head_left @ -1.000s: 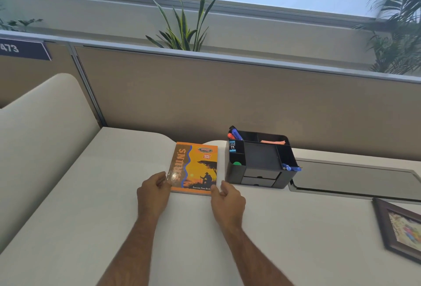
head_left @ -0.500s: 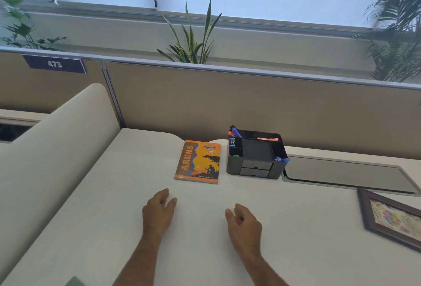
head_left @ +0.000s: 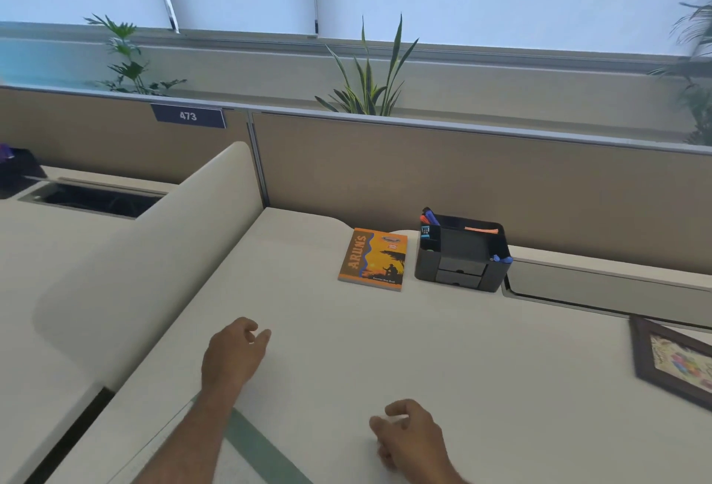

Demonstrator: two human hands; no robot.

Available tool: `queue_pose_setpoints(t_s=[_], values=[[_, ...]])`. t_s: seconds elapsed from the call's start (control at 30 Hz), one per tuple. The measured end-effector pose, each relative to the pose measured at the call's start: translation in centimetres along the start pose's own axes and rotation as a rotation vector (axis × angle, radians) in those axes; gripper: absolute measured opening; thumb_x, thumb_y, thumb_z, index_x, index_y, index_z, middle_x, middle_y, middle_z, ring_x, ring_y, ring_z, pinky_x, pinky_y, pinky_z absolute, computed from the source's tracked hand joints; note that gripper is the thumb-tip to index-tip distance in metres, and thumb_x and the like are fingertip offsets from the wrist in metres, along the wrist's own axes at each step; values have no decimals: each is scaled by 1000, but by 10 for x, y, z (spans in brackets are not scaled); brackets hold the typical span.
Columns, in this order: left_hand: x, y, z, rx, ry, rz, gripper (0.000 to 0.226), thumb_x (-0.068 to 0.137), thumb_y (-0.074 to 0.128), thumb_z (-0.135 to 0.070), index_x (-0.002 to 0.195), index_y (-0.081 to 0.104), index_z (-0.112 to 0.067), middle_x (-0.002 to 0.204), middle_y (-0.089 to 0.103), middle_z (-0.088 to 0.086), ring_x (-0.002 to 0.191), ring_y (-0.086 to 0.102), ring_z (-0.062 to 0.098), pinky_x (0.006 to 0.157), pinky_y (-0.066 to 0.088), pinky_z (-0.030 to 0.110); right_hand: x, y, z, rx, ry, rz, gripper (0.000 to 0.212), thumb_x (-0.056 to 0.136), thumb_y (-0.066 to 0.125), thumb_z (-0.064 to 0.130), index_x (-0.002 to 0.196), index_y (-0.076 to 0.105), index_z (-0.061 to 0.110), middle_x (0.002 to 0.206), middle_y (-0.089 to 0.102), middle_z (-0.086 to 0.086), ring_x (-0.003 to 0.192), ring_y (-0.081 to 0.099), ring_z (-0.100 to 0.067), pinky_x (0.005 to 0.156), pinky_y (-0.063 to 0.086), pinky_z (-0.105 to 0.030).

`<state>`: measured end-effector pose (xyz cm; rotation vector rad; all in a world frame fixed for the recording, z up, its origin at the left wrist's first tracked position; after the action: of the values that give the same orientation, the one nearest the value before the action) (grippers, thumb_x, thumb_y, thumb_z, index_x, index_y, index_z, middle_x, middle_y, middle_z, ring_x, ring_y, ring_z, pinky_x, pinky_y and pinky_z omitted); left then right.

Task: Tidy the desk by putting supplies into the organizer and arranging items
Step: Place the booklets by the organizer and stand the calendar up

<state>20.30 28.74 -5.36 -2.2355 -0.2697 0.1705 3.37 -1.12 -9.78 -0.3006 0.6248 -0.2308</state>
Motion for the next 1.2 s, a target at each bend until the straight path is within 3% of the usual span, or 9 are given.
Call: queue_pose_setpoints(t_s=[0.1, 0.2, 0.43, 0.57, 0.67, 0.87, 0.93, 1.03, 1.2], values=[[-1, -18, 49, 243, -138, 108, 48, 74, 60, -70, 95, 63, -27, 96, 67, -5, 92, 61, 20, 84, 52, 36, -31, 31, -11, 52, 147, 219, 40, 74, 80, 33, 97, 60, 7, 79, 75, -14, 63, 72, -24, 59, 56, -27], [-15, -26, 85, 338, -260, 223, 64, 64, 56, -82, 96, 60, -27, 100, 63, -3, 95, 58, 22, 86, 49, 38, -51, 52, -13, 29, 176, 311, 49, 72, 78, 43, 103, 59, 11, 82, 77, -5, 78, 74, -16, 73, 54, -23], [-38, -33, 81, 275, -263, 215, 51, 63, 72, -62, 93, 58, -23, 97, 61, -1, 92, 57, 22, 82, 51, 38, -73, 84, -4, 172, 281, 502, 41, 87, 66, 39, 82, 71, -1, 74, 71, -10, 63, 68, -16, 60, 48, -18], [-41, -26, 76, 301, -238, 183, 51, 61, 72, -65, 91, 56, -27, 95, 59, -4, 93, 57, 21, 83, 51, 38, -76, 86, -9, 238, 352, 522, 49, 83, 68, 43, 93, 76, -5, 87, 77, -13, 83, 74, -23, 81, 52, -25], [-42, -19, 69, 262, -230, 173, 46, 63, 72, -63, 86, 57, -26, 91, 61, -4, 87, 58, 20, 80, 52, 38, -72, 79, -16, 347, 379, 473, 40, 88, 67, 25, 103, 67, -12, 84, 72, -23, 71, 71, -30, 63, 53, -25], [-44, -1, 35, 127, -182, 216, 20, 73, 73, -43, 82, 70, -25, 90, 72, -2, 86, 64, 21, 76, 51, 28, -61, 40, -14, 470, 317, 323, 16, 77, 61, -3, 92, 55, -4, 65, 60, -18, 49, 53, -22, 56, 37, -26], [-44, 4, 20, 53, -147, 213, 19, 76, 73, -41, 86, 70, -25, 96, 72, -1, 93, 64, 22, 80, 49, 28, -48, 19, -13, 467, 294, 178, 32, 82, 57, -8, 113, 53, -1, 75, 64, -18, 56, 57, -24, 56, 38, -26], [-48, 16, 1, -74, -127, 232, 29, 77, 74, -43, 98, 67, -24, 103, 67, 1, 99, 63, 23, 85, 50, 33, -37, -6, -13, 524, 249, 59, 37, 84, 56, -10, 115, 53, 10, 97, 71, -19, 71, 65, -29, 57, 48, -28], [-59, 37, -24, -248, -123, 340, 21, 79, 72, -41, 94, 65, -29, 99, 66, -3, 90, 64, 17, 79, 56, 37, -26, -38, -16, 591, 202, -5, 40, 89, 52, -8, 121, 50, 16, 105, 68, -21, 85, 66, -35, 67, 53, -39]])
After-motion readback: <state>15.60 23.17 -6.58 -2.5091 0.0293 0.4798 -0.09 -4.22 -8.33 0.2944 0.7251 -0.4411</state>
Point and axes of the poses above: each hand's wrist, its own x-axis towards the middle knuckle, its own y-axis out of the palm, z = x × y, the point moved 7 cm from there along x, towards the middle knuckle
